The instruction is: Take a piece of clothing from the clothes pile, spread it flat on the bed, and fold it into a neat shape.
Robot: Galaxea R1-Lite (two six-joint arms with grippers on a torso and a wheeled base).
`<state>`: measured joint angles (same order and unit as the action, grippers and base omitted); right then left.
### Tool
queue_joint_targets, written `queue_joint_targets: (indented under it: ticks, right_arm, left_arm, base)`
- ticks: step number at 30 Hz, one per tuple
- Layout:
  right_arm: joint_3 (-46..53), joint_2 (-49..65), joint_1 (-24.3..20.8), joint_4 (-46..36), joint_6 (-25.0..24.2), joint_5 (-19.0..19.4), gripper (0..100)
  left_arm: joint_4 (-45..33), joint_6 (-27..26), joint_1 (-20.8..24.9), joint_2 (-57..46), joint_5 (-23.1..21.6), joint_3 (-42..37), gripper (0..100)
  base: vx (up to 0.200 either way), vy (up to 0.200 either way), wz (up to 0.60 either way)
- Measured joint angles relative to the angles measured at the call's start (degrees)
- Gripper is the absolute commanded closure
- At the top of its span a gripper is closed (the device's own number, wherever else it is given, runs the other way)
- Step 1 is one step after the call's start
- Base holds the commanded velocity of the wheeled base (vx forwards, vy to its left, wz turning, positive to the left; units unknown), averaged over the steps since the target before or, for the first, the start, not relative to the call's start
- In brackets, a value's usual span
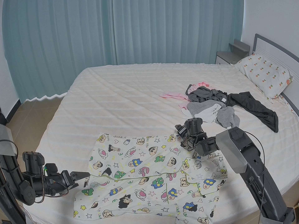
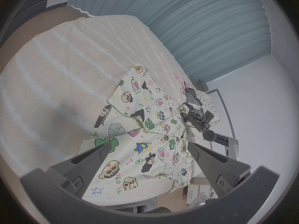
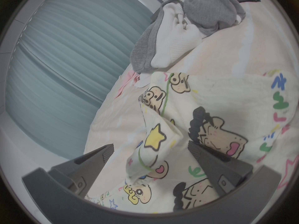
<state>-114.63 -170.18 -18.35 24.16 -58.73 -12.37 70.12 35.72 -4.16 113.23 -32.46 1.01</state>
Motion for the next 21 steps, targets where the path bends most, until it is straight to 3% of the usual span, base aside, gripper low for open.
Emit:
queue_joint_targets:
  ticks: [8,21]
  right_arm:
    - [0.2,4.1,1.0,-1.9,0.0,-2.2,0]
    - [0.0,13.0,-2.4,-1.3,0.8,-5.7,0]
  left_arm:
    - [-0.1,0.0,0.0,0.0,0.0,0.0,0]
    - [-0.1,0.0,0.1,-0.1,0.0,0.0,0]
  base:
    - [0.000,0.000,0.00]
    - [0.000,0.000,0.00]
